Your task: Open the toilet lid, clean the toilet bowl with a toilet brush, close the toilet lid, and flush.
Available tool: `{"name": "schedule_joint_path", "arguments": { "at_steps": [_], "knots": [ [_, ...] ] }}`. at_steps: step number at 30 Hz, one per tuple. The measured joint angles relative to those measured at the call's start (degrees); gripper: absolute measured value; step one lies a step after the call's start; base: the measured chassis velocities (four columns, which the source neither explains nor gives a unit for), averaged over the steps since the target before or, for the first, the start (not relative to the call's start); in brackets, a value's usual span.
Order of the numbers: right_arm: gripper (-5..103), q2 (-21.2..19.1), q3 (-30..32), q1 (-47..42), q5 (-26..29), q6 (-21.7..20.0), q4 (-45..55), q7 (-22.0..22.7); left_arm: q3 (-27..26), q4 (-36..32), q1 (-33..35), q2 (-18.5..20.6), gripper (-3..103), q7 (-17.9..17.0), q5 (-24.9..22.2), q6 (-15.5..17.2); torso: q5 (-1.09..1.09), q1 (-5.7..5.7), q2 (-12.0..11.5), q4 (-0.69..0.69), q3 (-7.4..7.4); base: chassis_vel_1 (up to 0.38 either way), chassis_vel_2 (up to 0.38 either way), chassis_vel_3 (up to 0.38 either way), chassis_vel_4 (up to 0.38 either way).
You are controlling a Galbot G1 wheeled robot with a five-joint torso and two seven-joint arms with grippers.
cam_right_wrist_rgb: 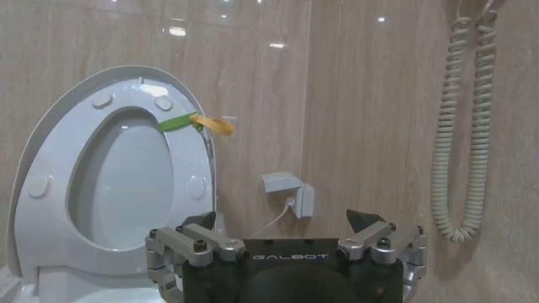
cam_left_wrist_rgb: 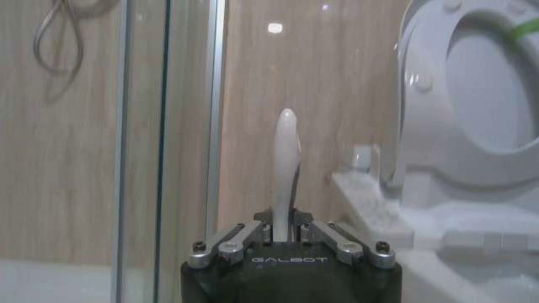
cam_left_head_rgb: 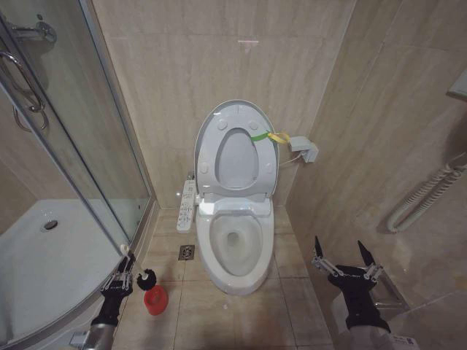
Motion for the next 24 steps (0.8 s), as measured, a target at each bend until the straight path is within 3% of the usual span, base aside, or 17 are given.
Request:
{"name": "schedule_joint_path", "arguments": {
  "at_steps": [6, 24],
  "knots": [
    [100, 0.0, 0.0, 0.0, 0.0, 0.0, 0.0, 0.0, 2.3, 5.3, -2.1, -0.4, 15, 1.2, -2.1, -0.5, 0.0, 0.0, 0.0, 0.01, 0.0, 0.0, 0.0, 0.0, 0.0],
    [100, 0.0, 0.0, 0.0, 0.0, 0.0, 0.0, 0.0, 2.4, 14.0, -4.5, 0.6, 15, 5.5, -1.9, -4.3, 0.01, 0.0, 0.0, 0.01, 0.0, 0.0, 0.0, 0.0, 0.0]
  ]
}}
